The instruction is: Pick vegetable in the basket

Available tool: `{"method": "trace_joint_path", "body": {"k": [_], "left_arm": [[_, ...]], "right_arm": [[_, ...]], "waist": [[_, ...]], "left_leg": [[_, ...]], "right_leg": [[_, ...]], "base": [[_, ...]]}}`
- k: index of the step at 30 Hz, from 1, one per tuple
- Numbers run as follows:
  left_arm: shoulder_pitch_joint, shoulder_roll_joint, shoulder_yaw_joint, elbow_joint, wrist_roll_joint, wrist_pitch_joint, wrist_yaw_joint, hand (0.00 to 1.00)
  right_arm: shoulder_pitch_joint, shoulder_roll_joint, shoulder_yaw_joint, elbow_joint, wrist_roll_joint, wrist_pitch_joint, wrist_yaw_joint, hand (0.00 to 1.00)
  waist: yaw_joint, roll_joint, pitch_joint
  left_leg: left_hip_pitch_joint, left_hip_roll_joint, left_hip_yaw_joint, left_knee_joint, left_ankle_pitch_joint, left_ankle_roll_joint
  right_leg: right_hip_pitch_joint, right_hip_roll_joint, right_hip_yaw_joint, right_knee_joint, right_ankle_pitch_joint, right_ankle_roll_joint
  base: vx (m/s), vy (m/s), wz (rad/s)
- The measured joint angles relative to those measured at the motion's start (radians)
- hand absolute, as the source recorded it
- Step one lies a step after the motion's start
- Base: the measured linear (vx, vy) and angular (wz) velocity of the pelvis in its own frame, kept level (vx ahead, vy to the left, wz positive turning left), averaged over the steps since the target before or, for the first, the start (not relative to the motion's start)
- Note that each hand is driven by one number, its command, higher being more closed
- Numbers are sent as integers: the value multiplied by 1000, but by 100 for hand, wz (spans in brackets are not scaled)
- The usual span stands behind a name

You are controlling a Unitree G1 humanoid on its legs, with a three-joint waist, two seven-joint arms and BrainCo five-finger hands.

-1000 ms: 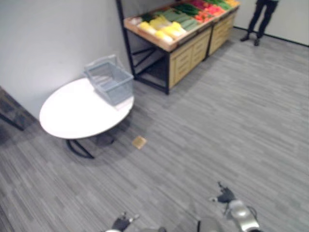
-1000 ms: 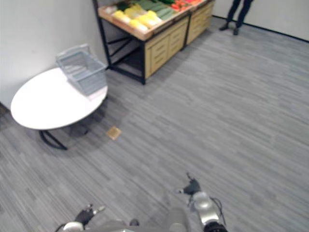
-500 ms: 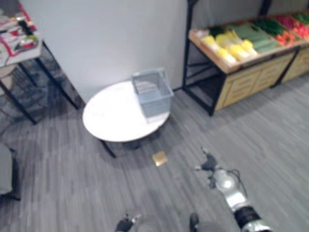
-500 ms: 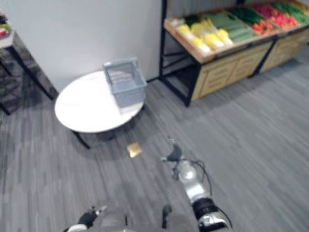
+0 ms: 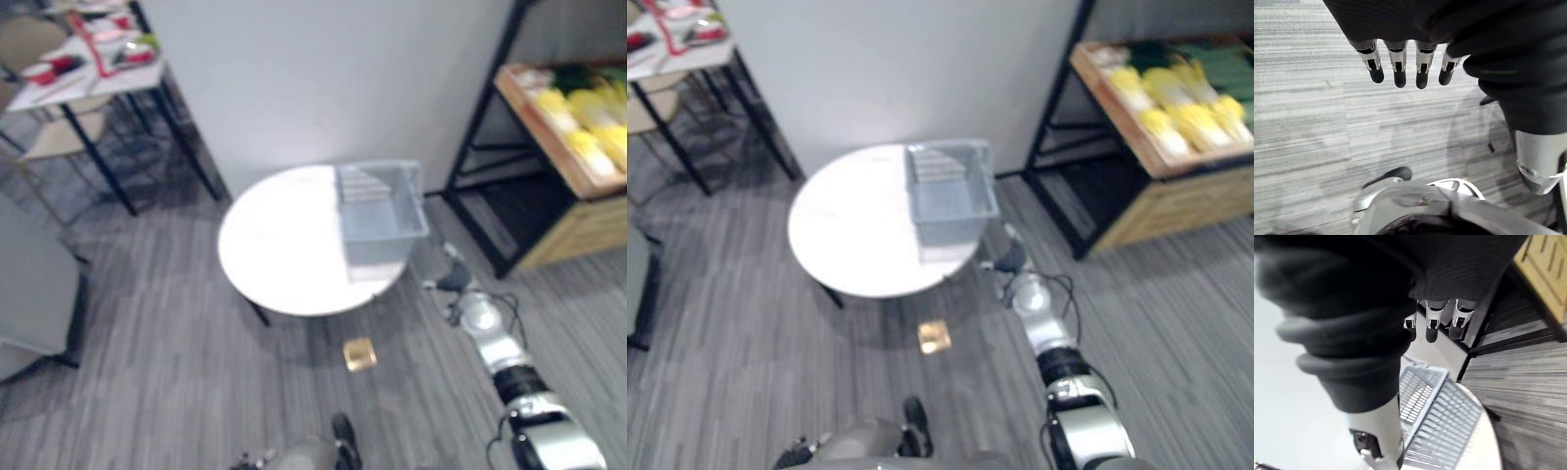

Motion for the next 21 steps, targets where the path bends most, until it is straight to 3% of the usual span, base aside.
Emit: {"method": "trace_joint_path", "body": {"k": [1,2,3,4,5,7,8,9,10,11,13,15,18,21], "left_arm": [[-2,5,-9,4,3,0,1,0],[-4,13,-20,9,8,0,1,0],[-11,21,-27,13,8,1,0,0],[-15,23,-27,13,8,0,1,0],[-27,27,-27,12,8,0,0,0],[-42,32,-31,2,7,0,0,0],[-39,37,-48,-5,7,-1,0,0],[-37,46,-57,-4,7,-1,-1,0],[-35,49,-58,-4,8,-1,-1,0],[-29,60,-57,-6,8,-1,-1,0],[-24,34,-56,-8,9,-3,0,0],[-32,17,-54,-6,9,-5,2,0],[-66,10,-56,-5,9,-9,3,0],[-114,7,-82,-5,8,-10,10,0]], "right_arm": [[-8,0,2,0,-2,0,3,0],[-26,0,3,0,-7,0,7,0],[-49,-2,4,0,-26,0,7,0],[-62,-6,3,0,-31,0,7,0],[-94,-18,3,0,-36,-1,7,0],[-134,-41,1,12,-37,-3,8,0],[-154,-47,1,14,-37,-3,8,0],[-175,-46,1,14,-37,-3,7,0],[-181,-46,1,14,-40,-3,7,0],[-187,-43,4,14,-60,-3,7,0],[-205,-48,9,14,-74,-3,6,0],[-252,-83,13,14,-74,-3,5,0],[-313,-153,29,41,-74,-2,-4,0],[-447,-213,47,91,-74,-2,-12,0]], "waist": [[-3,0,0],[-11,4,1],[-9,4,2],[-11,4,2],[-13,7,3],[-12,6,5],[-8,2,3],[-6,-15,3],[-4,-29,4],[0,-71,3],[0,-41,-2],[-8,-7,4],[-21,20,28],[-37,57,74]], "left_leg": [[20,-9,-29,1,-8,0],[57,-12,-57,-3,-15,0],[82,-10,-95,-7,-15,-1],[91,-6,-112,-12,-15,-1],[111,2,-152,-29,-20,-10],[119,21,-204,-32,-36,-38],[120,33,-230,-31,-44,-60],[122,32,-249,-29,-54,-84],[125,26,-258,-28,-61,-95],[129,7,-271,-21,-78,-120],[104,53,-272,12,-119,-166],[43,117,-274,55,-140,-181],[2,160,-313,76,-148,-196],[-38,171,-347,93,-145,-207]], "right_leg": [[-31,-1,13,74,-10,-17],[-80,-9,14,124,-35,-62],[-121,-21,5,88,-58,-101],[-138,-27,1,45,-67,-117],[-166,-32,-1,-71,-78,-135],[-175,-5,54,-332,-64,-114],[-168,24,123,-521,-18,-95],[-167,29,159,-660,99,-91],[-171,26,161,-693,173,-88],[-173,20,163,-710,290,-96],[-167,45,134,-732,262,-88],[-168,99,103,-815,294,-120],[-162,133,55,-856,314,-146],[-163,138,16,-882,324,-159]], "base": [[422,67,117],[393,15,105],[377,-15,103],[334,-63,103],[310,-106,110],[280,-151,97],[276,-283,69],[223,-247,58],[255,-376,49],[176,-298,23],[211,-338,8],[176,-265,1],[107,-156,33],[36,-61,34]]}}
